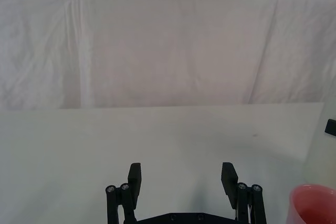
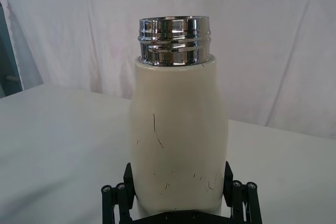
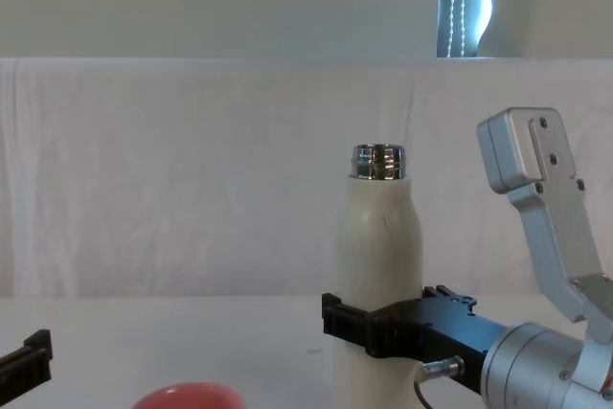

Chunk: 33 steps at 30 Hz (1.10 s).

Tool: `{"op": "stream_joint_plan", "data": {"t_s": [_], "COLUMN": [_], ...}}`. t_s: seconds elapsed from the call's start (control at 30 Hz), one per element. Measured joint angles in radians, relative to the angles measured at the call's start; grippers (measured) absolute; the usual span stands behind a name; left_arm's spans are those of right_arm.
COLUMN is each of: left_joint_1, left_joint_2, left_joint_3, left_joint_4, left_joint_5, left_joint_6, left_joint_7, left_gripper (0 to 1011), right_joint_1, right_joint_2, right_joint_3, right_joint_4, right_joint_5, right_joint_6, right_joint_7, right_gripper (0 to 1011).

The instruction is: Grasp the thermos with one hand and pour water into the cup lid.

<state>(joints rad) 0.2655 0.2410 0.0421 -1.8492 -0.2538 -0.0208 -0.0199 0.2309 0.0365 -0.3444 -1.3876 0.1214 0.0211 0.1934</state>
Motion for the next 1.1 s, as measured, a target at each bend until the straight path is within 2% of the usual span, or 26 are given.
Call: {"op": "stream_joint_plan", "data": {"t_s": [0.13, 0.23, 0.53, 1.1], "left_joint_1": [0.0, 0.0, 0.0, 0.0], "left_joint_2": [0.0, 0.0, 0.0, 0.0], "left_joint_3": [0.0, 0.0, 0.0, 0.0], "left_joint_4": [0.0, 0.0, 0.0, 0.0], "left_joint_5": [0.0, 0.0, 0.0, 0.0], "left_joint_6": [0.0, 0.0, 0.0, 0.0], "left_joint_7": [0.0, 0.0, 0.0, 0.0], "left_gripper": [1001, 1001, 1001, 1001], "right_joint_1": [0.0, -0.001, -0.004, -0.063], "right_joint_2": [-0.001, -0.002, -0.001, 0.016], "right_joint_3": [0.002, 0.003, 0.004, 0.009], "right_joint_4": [0.001, 0.001, -0.001, -0.087], "right_joint_5": [0.0, 0.001, 0.002, -0.004], "right_joint_6": [0.0, 0.0, 0.001, 0.005], "right_joint_7": [0.0, -0.001, -0.001, -0.01], "right_gripper": [960, 1001, 1001, 1001]}}
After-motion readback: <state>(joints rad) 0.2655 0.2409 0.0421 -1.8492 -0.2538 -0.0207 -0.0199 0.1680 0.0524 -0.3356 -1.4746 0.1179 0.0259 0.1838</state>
